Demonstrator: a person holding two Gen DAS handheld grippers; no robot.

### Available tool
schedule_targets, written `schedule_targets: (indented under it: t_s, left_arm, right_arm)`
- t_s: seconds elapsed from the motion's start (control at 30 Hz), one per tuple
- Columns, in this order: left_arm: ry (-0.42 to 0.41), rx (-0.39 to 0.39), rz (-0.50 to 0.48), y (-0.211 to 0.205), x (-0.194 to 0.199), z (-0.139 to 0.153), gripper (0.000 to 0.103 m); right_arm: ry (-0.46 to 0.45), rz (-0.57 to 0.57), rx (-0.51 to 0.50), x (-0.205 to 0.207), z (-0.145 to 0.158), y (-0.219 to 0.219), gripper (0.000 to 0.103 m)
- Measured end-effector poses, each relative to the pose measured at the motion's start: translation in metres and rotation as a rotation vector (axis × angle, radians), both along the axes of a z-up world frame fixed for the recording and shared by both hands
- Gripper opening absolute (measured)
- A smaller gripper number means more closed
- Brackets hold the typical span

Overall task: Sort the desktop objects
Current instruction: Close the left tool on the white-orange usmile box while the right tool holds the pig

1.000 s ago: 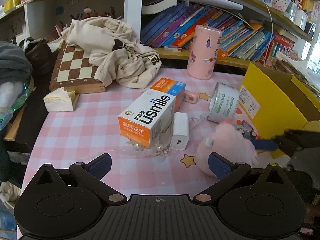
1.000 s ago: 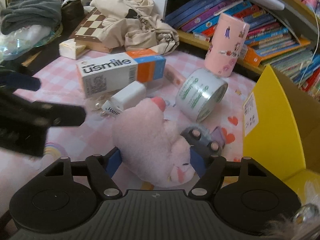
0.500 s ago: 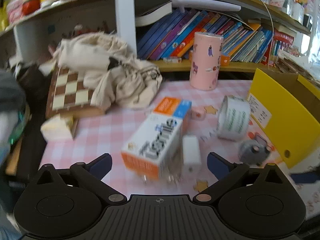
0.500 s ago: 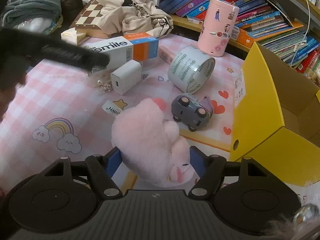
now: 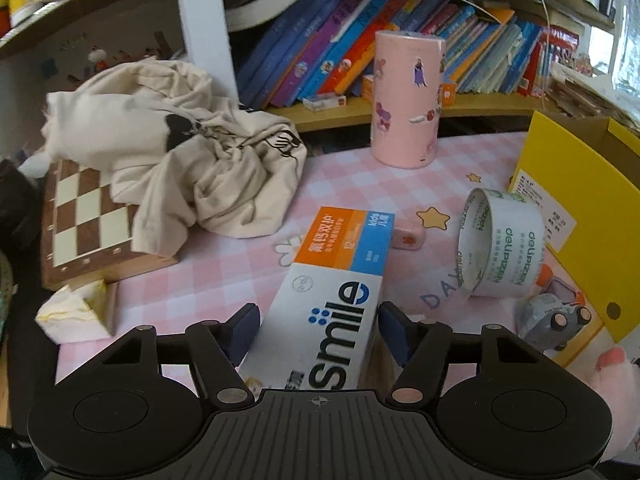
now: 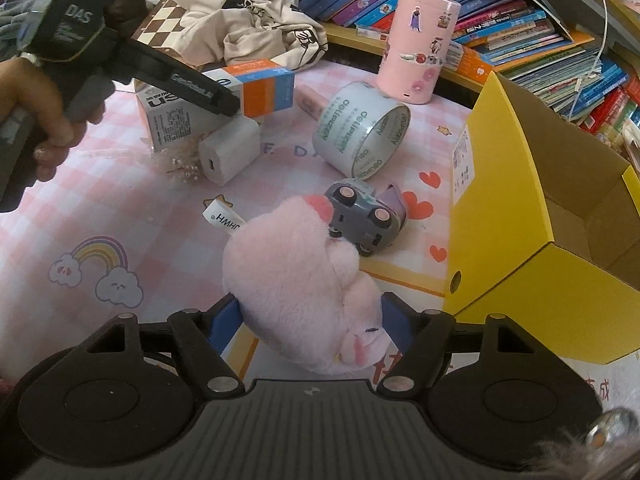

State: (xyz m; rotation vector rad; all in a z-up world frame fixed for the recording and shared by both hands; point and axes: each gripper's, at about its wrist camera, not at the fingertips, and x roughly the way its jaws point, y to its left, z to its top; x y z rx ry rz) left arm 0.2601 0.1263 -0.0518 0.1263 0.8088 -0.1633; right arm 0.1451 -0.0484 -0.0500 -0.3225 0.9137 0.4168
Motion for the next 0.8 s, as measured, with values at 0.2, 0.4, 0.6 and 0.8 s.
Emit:
schedule_targets:
  t_s: [0.2, 0.4, 0.6, 0.8]
  left_arm:
    - [0.012, -0.013, -0.015, -0.001, 0.007, -0.007, 0.062]
    - [0.021, -0.034, -0.032, -0.002, 0.011, -0.011, 0.054]
    - [0.017, -0.115, -0.025, 0.001, 0.0, 0.001, 0.051]
    - [-0.032, -0.172, -0.043, -0.001, -0.036, 0.027, 0.051]
  right_arm:
    - [0.005, -0.001, -0.002, 0.002, -0.002, 0.001, 0.076]
    - [0.008, 0.003, -0.01, 0.003, -0.004, 0.003, 0.08]
    - [0.001, 0.002, 0.0, 0.001, -0.003, 0.001, 0.072]
    - [-0.007, 0.004, 0.025, -0.006, 0.002, -0.001, 0.067]
